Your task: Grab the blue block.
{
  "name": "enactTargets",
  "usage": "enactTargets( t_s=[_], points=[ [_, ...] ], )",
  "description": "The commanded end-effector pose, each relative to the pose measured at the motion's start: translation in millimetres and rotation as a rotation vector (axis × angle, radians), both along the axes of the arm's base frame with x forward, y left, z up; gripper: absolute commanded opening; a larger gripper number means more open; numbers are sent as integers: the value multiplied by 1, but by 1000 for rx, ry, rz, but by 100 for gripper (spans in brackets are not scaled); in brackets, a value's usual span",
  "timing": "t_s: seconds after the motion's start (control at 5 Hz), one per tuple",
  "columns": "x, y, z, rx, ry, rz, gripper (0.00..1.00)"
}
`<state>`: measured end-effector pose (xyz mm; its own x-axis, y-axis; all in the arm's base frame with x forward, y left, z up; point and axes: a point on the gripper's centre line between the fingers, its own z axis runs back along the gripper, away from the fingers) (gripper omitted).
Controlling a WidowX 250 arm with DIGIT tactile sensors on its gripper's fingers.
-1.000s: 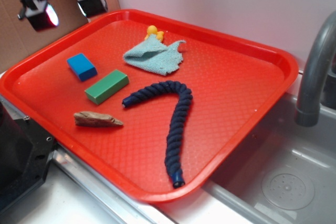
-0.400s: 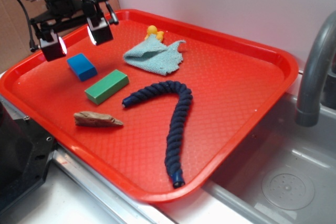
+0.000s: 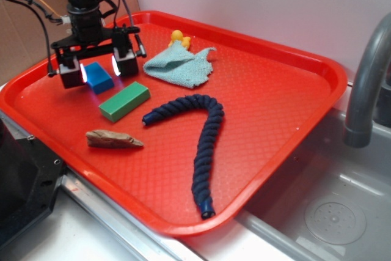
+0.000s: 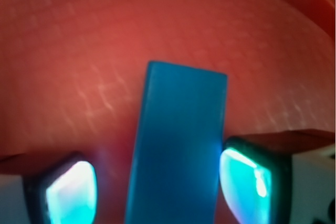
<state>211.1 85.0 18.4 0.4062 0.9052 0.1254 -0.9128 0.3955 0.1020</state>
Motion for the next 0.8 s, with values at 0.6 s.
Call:
enactTargets(
  t_s=[0.6],
  points=[
    [-41, -32, 157, -130, -86, -700, 0]
  ],
)
